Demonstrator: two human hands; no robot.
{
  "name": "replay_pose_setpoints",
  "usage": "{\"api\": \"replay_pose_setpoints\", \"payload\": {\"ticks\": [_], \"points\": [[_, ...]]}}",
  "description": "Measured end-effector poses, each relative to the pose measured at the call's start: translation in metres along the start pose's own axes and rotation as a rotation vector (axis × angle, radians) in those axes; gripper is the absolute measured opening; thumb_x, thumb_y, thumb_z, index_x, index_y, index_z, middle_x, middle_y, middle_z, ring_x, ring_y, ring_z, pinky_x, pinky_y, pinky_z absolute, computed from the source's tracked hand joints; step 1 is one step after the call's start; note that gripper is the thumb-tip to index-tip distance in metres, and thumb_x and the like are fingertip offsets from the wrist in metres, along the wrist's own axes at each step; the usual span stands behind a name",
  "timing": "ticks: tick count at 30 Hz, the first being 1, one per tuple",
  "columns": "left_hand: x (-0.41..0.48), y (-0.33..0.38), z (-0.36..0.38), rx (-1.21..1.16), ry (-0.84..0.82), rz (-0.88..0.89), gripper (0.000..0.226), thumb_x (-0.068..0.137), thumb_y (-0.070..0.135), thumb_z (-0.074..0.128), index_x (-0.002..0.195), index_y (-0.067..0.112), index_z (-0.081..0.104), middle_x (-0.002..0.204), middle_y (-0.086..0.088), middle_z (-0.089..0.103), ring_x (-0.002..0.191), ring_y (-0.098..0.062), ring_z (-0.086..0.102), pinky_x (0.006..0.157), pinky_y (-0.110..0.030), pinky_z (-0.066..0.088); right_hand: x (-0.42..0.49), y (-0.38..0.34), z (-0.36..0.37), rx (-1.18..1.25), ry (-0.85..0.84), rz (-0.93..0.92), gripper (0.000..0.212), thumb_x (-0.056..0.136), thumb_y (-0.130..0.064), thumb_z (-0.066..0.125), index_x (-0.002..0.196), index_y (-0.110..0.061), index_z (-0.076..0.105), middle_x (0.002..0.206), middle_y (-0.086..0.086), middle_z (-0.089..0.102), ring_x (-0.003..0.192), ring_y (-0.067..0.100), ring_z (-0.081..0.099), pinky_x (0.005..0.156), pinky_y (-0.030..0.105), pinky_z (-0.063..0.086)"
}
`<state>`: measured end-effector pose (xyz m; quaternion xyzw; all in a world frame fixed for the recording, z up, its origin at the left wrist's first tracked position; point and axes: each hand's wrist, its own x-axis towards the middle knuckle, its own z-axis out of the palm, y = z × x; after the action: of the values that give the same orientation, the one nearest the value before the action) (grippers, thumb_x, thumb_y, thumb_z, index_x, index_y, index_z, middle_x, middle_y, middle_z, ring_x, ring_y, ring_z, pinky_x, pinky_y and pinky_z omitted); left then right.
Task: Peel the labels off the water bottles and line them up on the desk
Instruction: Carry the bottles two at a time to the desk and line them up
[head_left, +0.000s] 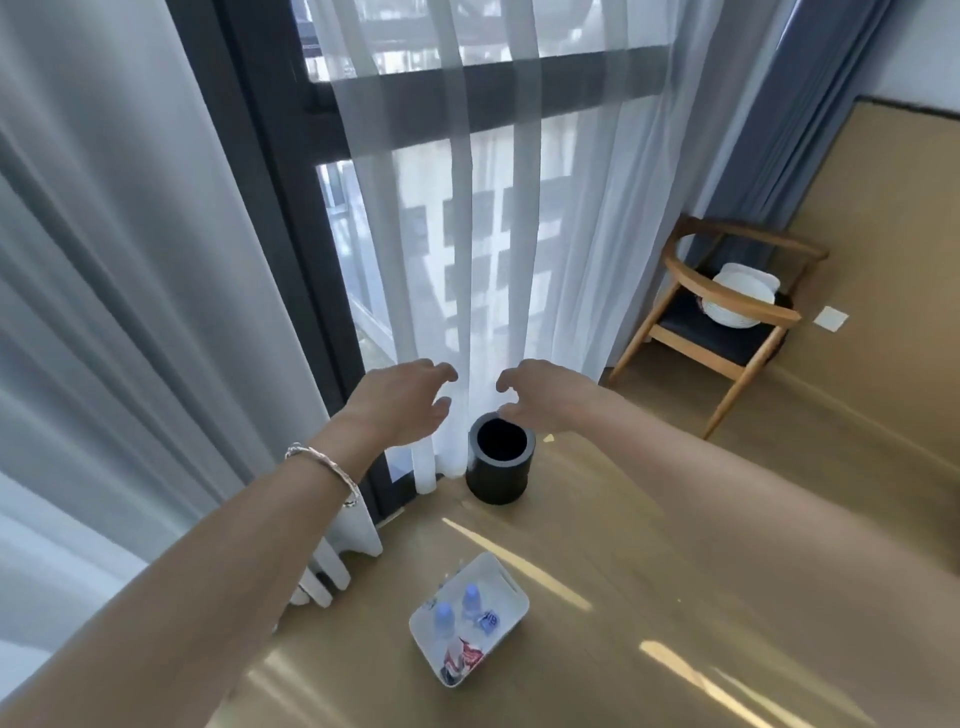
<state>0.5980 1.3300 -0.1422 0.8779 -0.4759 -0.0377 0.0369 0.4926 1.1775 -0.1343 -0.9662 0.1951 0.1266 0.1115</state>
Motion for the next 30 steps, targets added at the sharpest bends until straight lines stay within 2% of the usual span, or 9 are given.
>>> {"api": "replay_pose_setpoints", "payload": {"ticks": [3, 7, 11, 14, 17, 20, 25, 28, 30], "points": [[0.006, -0.020, 0.014, -0.017, -0.080, -0.031, 0.041, 0.099, 0.035, 0.039, 0.140, 0.030, 0.040, 0.133, 0.005, 0.054, 0.118, -0.020, 0.056, 0.092, -0.038, 0.048, 0.027, -0.004, -0.002, -0.023, -0.017, -0.001, 0.046, 0.096, -0.033, 0.046, 0.141, -0.023, 0.043, 0.139, 0.001, 0.043, 0.122, 0.024, 0.049, 0.090, 0.032, 0.042], [0.008, -0.052, 0.023, -0.044, -0.082, -0.141, 0.041, 0.098, 0.033, 0.040, 0.139, 0.030, 0.042, 0.131, 0.004, 0.054, 0.118, -0.020, 0.055, 0.094, -0.038, 0.047, 0.060, -0.017, -0.004, -0.042, -0.028, -0.075, 0.045, 0.096, -0.032, 0.045, 0.140, -0.024, 0.044, 0.140, 0.000, 0.043, 0.124, 0.021, 0.047, 0.085, 0.028, 0.037], [0.009, -0.072, 0.034, -0.064, -0.108, -0.255, 0.041, 0.098, 0.033, 0.041, 0.139, 0.030, 0.042, 0.131, 0.003, 0.054, 0.118, -0.021, 0.055, 0.092, -0.037, 0.046, 0.084, -0.029, 0.005, -0.057, -0.072, -0.175, 0.044, 0.096, -0.031, 0.046, 0.139, -0.023, 0.045, 0.138, 0.001, 0.045, 0.123, 0.022, 0.048, 0.089, 0.031, 0.040], [0.011, -0.076, 0.043, -0.102, -0.111, -0.346, 0.041, 0.098, 0.031, 0.042, 0.139, 0.028, 0.043, 0.130, 0.001, 0.056, 0.114, -0.021, 0.057, 0.090, -0.036, 0.048, 0.106, -0.031, 0.010, -0.080, -0.107, -0.265, 0.043, 0.096, -0.030, 0.046, 0.138, -0.023, 0.046, 0.136, 0.001, 0.046, 0.121, 0.023, 0.049, 0.085, 0.028, 0.037], [0.019, -0.075, 0.055, -0.140, -0.130, -0.460, 0.041, 0.099, 0.030, 0.041, 0.140, 0.027, 0.042, 0.131, 0.000, 0.055, 0.116, -0.023, 0.055, 0.094, -0.038, 0.046, 0.130, -0.027, 0.012, -0.103, -0.122, -0.367, 0.042, 0.096, -0.028, 0.045, 0.138, -0.022, 0.047, 0.137, 0.001, 0.047, 0.124, 0.023, 0.048, 0.085, 0.028, 0.036], [0.029, -0.065, 0.072, -0.187, -0.205, -0.580, 0.043, 0.099, 0.029, 0.040, 0.142, 0.027, 0.040, 0.133, 0.000, 0.053, 0.117, -0.023, 0.053, 0.095, -0.037, 0.045, 0.155, -0.013, 0.020, -0.099, -0.180, -0.454, 0.041, 0.097, -0.028, 0.047, 0.137, -0.021, 0.048, 0.136, 0.001, 0.048, 0.123, 0.023, 0.050, 0.085, 0.026, 0.037], [0.048, -0.040, 0.122, -0.288, -0.240, -0.686, 0.043, 0.099, 0.030, 0.041, 0.142, 0.027, 0.040, 0.135, -0.001, 0.051, 0.120, -0.023, 0.052, 0.096, -0.037, 0.044, 0.198, 0.019, 0.072, -0.106, -0.328, -0.495, 0.037, 0.093, -0.024, 0.047, 0.129, -0.017, 0.055, 0.128, 0.004, 0.053, 0.115, 0.025, 0.053, 0.088, 0.032, 0.044], [0.044, -0.032, 0.161, -0.315, -0.305, -0.717, 0.043, 0.099, 0.031, 0.040, 0.141, 0.029, 0.040, 0.133, 0.002, 0.051, 0.119, -0.022, 0.053, 0.088, -0.034, 0.041, 0.213, 0.026, 0.123, -0.161, -0.449, -0.499, 0.032, 0.094, -0.021, 0.044, 0.120, -0.009, 0.058, 0.122, 0.009, 0.057, 0.110, 0.029, 0.055, 0.084, 0.035, 0.045], [0.038, -0.033, 0.187, -0.335, -0.334, -0.746, 0.042, 0.098, 0.031, 0.041, 0.140, 0.028, 0.042, 0.132, 0.003, 0.052, 0.117, -0.021, 0.053, 0.086, -0.033, 0.041, 0.215, 0.029, 0.159, -0.166, -0.515, -0.518, 0.033, 0.094, -0.023, 0.046, 0.123, -0.011, 0.057, 0.124, 0.008, 0.056, 0.114, 0.028, 0.054, 0.085, 0.034, 0.045]]}}
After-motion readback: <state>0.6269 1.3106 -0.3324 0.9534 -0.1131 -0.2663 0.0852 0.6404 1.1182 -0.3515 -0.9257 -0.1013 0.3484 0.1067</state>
